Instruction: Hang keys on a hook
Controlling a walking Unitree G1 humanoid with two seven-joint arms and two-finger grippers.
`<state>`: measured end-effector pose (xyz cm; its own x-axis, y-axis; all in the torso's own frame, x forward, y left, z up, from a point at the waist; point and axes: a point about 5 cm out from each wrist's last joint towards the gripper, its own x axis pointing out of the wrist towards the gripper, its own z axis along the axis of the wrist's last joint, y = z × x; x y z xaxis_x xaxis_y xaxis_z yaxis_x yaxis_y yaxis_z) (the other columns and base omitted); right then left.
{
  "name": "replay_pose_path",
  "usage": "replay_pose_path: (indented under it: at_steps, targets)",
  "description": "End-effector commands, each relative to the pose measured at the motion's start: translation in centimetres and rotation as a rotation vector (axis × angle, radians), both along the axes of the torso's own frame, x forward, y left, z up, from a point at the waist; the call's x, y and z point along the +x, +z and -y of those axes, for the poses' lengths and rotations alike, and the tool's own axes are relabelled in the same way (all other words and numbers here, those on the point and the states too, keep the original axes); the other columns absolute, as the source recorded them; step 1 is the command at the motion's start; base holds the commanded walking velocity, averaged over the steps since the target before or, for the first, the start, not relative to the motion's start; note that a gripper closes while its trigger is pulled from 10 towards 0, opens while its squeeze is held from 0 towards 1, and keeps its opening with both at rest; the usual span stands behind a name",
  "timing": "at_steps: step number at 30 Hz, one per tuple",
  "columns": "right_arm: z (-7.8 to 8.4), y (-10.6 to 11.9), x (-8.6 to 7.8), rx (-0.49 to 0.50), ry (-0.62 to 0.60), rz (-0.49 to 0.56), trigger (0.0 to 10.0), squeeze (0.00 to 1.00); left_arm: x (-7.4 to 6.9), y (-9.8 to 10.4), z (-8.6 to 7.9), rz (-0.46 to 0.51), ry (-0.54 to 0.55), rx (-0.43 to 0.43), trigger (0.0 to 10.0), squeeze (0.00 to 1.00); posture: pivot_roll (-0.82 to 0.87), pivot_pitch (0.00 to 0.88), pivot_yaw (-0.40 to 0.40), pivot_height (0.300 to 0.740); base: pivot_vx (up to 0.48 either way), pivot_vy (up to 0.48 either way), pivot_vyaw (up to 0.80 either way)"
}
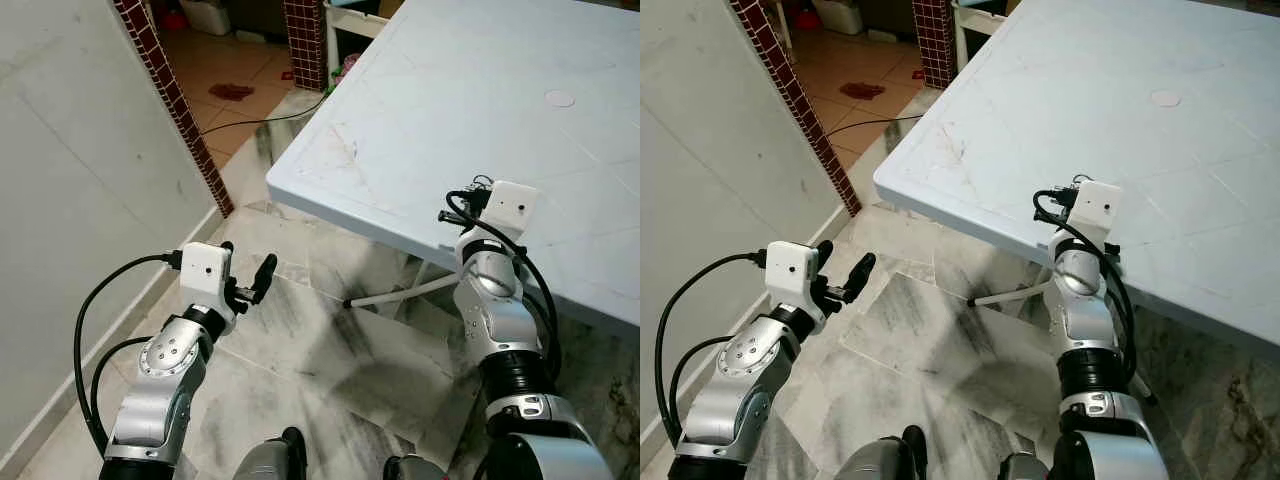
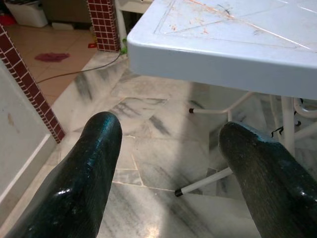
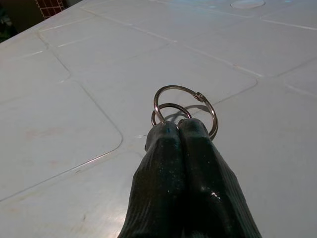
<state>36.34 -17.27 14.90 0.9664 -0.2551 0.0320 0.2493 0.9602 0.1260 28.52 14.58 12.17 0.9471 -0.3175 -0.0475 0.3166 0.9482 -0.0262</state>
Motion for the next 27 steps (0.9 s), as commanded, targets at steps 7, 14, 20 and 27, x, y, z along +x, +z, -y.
replay_pose_path:
  at_steps: [7,14,20,27]
  targets:
    - [-1.4,-3.9,-1.2,0.143,-0.011,-0.140,0.0,0.00,0.0,-0.2,-0.6,-0.007,0.019,0.027,10.0,0.00,0.05,0.199,0.134,0.740,0.000,0.000,0.00]
    - [-1.8,-1.1,-1.4,0.099,-0.008,0.073,0.0,0.00,0.1,-0.2,-0.6,-0.003,0.024,0.028,10.0,0.00,0.05,0.197,0.134,0.740,0.000,0.000,0.00]
    - [-2.1,1.9,-1.3,-0.087,0.030,0.218,0.0,0.00,0.1,-0.2,-0.5,-0.002,0.022,0.028,10.0,0.00,0.05,0.196,0.135,0.740,0.000,0.000,0.00]
    - [-1.9,4.9,-1.3,-0.210,0.028,0.343,0.0,0.00,0.2,-0.1,-0.4,0.000,0.022,0.027,10.0,0.00,0.04,0.197,0.134,0.740,0.000,0.000,0.00]
